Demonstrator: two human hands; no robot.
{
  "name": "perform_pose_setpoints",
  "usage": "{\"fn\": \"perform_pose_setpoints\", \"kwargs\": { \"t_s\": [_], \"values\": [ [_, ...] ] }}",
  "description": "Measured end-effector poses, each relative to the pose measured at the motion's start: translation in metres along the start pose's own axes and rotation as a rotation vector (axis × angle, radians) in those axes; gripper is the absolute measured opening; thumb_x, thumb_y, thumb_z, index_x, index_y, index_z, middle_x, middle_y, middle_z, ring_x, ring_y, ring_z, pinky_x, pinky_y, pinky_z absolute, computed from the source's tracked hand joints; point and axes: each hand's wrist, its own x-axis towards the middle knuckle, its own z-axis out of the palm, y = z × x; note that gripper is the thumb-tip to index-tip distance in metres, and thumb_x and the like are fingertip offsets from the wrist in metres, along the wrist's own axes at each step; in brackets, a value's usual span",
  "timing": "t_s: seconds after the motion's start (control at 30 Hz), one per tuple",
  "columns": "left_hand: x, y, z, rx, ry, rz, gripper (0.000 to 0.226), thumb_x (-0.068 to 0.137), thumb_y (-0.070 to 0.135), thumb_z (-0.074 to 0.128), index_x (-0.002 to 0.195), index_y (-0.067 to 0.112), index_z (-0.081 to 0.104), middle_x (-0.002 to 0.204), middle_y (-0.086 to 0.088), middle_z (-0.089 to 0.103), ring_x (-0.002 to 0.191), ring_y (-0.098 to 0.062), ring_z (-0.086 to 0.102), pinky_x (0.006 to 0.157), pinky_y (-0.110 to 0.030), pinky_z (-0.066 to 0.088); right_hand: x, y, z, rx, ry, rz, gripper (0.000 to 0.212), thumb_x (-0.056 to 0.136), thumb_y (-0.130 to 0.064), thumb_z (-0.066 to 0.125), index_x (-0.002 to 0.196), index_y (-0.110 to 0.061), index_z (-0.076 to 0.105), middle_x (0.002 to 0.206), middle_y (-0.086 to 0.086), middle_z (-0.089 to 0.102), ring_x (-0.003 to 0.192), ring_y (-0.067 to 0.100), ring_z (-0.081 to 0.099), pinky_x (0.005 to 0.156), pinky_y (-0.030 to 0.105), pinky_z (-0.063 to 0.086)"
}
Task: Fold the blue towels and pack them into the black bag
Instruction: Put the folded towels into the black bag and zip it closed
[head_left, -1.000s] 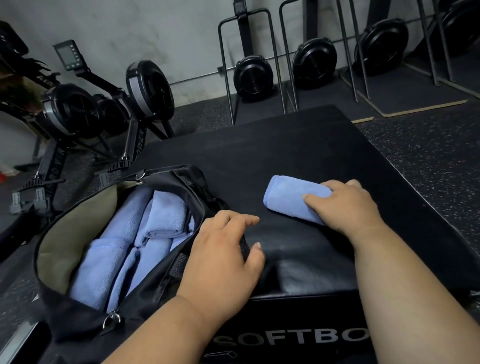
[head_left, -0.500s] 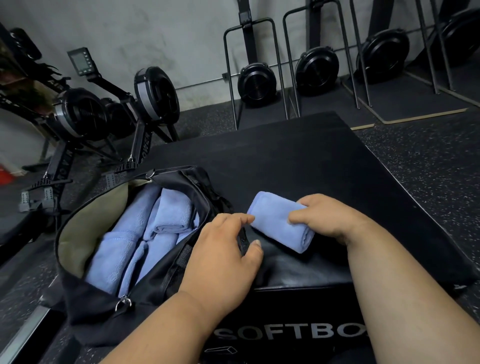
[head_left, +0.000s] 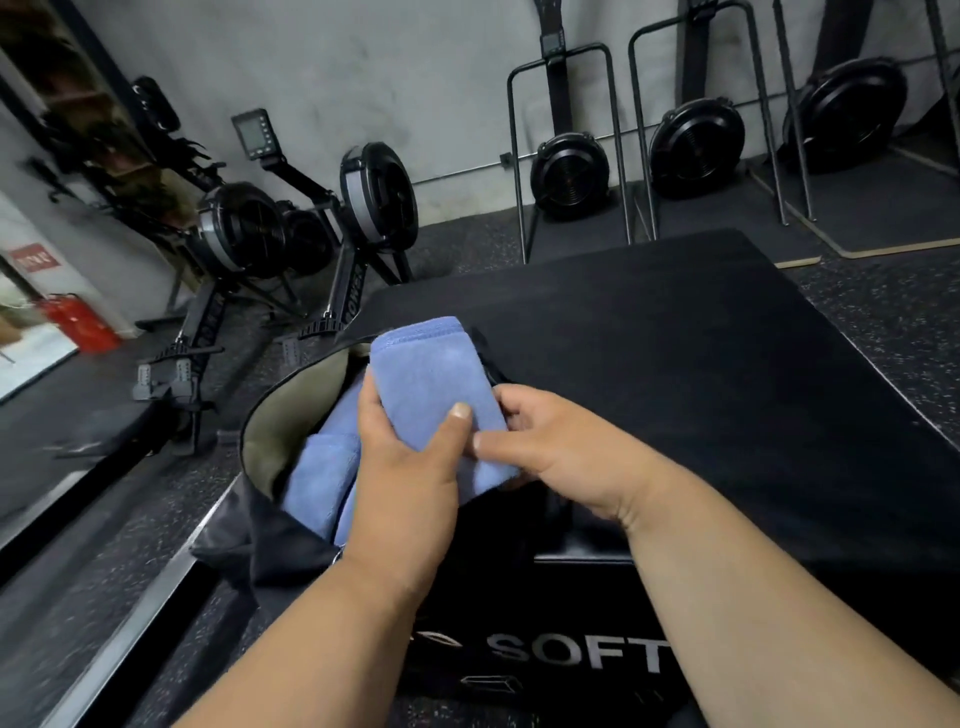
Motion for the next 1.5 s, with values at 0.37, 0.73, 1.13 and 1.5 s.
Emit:
{"fn": "perform_pose_setpoints", "kwargs": {
  "t_s": [0.37, 0.73, 1.13, 1.5],
  "values": [
    [0.055, -0.038, -0.102, 0.145, 0.132, -0.189, 0.040, 0.089, 0.020, 0.079, 0.126, 0.023, 0.064, 0.110, 0.002, 0.077, 0.103, -0.021, 0.074, 0.082, -0.036, 0.058, 0.028, -0.008, 0.043, -0.880, 0.106, -0.027, 0.050, 0.096, -0.034, 0.053, 0.146, -0.038, 0.055, 0.145, -0.011, 0.054, 0.128, 0.015, 0.057, 0.106, 0.034, 0.045],
    [0.066, -0.053, -0.093, 0.115, -0.135, -0.325, 0.065, 0.069, 0.048, 0.078, 0.129, 0.029, 0.062, 0.117, 0.003, 0.077, 0.110, -0.024, 0.073, 0.101, -0.055, 0.056, 0.018, -0.027, 0.054, -1.090, -0.007, 0.164, 0.039, 0.097, -0.043, 0.045, 0.080, -0.012, 0.063, 0.075, 0.001, 0.063, 0.078, 0.022, 0.060, 0.071, 0.035, 0.049],
    [0.050, -0.064, -0.092, 0.124, -0.358, -0.538, 0.061, 0.070, 0.033, 0.082, 0.127, 0.017, 0.064, 0.113, -0.006, 0.079, 0.109, -0.029, 0.075, 0.103, -0.053, 0.056, 0.027, -0.019, 0.064, -1.292, -0.298, 0.286, 0.022, 0.088, -0.025, 0.045, 0.073, -0.020, 0.060, 0.083, -0.001, 0.064, 0.075, 0.022, 0.060, 0.058, 0.034, 0.038],
    [0.046, -0.066, -0.094, 0.107, -0.378, -0.559, 0.066, 0.071, 0.031, 0.078, 0.132, 0.015, 0.060, 0.116, -0.011, 0.078, 0.107, -0.033, 0.075, 0.102, -0.055, 0.056, 0.021, -0.011, 0.061, -1.290, -0.163, 0.242, 0.030, 0.105, -0.032, 0.045, 0.118, -0.023, 0.070, 0.118, 0.001, 0.069, 0.108, 0.027, 0.065, 0.095, 0.041, 0.055]
  ]
}}
